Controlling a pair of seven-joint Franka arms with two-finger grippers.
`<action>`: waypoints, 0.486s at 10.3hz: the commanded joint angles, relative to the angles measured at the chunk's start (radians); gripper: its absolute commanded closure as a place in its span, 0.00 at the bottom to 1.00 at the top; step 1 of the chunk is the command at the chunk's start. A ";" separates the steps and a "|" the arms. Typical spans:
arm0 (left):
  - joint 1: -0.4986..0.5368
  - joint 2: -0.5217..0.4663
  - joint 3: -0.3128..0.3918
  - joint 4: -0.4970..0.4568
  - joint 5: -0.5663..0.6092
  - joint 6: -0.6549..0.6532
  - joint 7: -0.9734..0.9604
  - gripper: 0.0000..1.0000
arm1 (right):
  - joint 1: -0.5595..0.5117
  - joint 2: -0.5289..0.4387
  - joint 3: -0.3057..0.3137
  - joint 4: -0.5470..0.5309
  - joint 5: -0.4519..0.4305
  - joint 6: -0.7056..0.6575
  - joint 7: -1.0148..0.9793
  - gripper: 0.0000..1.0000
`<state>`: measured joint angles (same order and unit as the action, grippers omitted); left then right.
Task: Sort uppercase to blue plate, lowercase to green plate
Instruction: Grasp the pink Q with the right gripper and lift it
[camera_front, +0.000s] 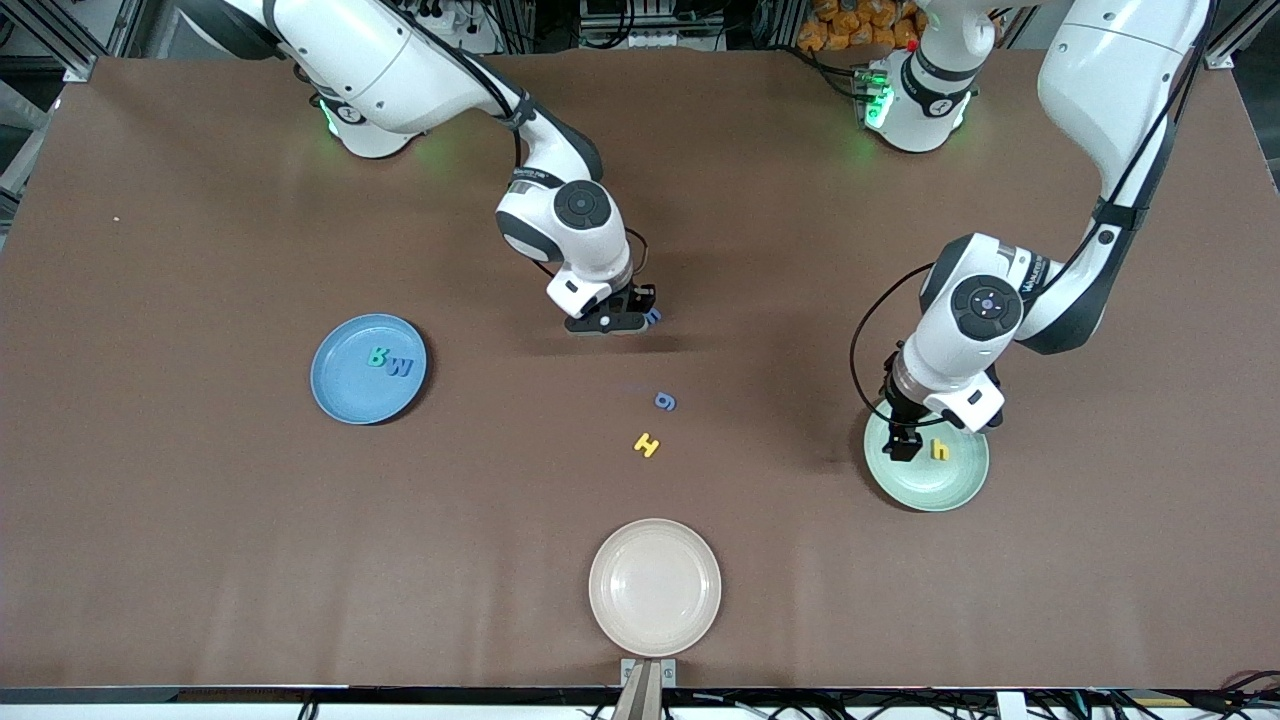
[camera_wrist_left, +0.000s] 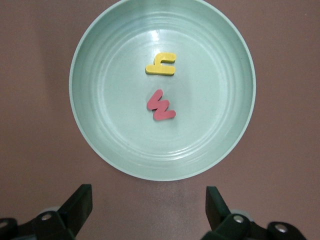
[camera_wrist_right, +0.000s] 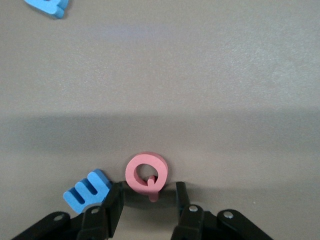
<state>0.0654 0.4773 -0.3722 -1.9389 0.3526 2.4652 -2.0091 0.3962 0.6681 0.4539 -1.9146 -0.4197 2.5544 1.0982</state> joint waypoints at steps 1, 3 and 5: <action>0.004 0.000 -0.007 0.006 0.009 -0.012 -0.019 0.00 | 0.007 0.028 0.003 0.023 -0.031 0.001 0.029 0.62; 0.004 0.000 -0.007 0.006 0.009 -0.012 -0.019 0.00 | 0.007 0.027 0.003 0.043 -0.022 0.001 0.034 0.62; 0.002 0.000 -0.007 0.006 0.009 -0.012 -0.019 0.00 | 0.007 0.028 0.003 0.048 -0.024 0.000 0.049 0.60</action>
<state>0.0655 0.4773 -0.3722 -1.9389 0.3526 2.4652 -2.0091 0.3965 0.6751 0.4541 -1.8943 -0.4227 2.5550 1.1118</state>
